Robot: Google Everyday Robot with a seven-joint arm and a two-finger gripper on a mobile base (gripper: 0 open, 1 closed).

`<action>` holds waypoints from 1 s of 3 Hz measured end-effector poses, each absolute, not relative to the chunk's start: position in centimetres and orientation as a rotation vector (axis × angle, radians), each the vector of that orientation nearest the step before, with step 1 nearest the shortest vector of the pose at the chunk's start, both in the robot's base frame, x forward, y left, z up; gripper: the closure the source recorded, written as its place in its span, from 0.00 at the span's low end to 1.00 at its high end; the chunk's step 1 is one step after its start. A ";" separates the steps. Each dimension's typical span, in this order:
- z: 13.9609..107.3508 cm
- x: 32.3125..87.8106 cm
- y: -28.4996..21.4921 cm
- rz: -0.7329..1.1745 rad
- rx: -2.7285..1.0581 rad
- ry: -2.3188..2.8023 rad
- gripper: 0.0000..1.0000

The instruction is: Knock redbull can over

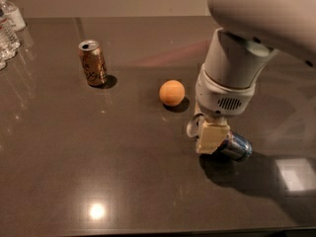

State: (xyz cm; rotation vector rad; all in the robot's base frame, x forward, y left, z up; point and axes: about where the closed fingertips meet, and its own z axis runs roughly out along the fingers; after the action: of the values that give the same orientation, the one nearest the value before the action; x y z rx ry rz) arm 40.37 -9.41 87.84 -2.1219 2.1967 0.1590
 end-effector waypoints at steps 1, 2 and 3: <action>87.0 40.8 -9.9 0.094 -2.167 2.223 0.59; 86.2 41.3 -10.0 0.064 -2.197 2.230 0.36; 85.6 41.6 -9.9 0.058 -2.208 2.231 0.12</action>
Offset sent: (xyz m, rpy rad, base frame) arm 0.0105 -0.0102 -0.0273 -0.1465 0.0369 0.0353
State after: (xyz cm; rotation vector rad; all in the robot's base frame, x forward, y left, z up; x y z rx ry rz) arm 41.57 -9.90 85.62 -2.2079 2.2314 0.0580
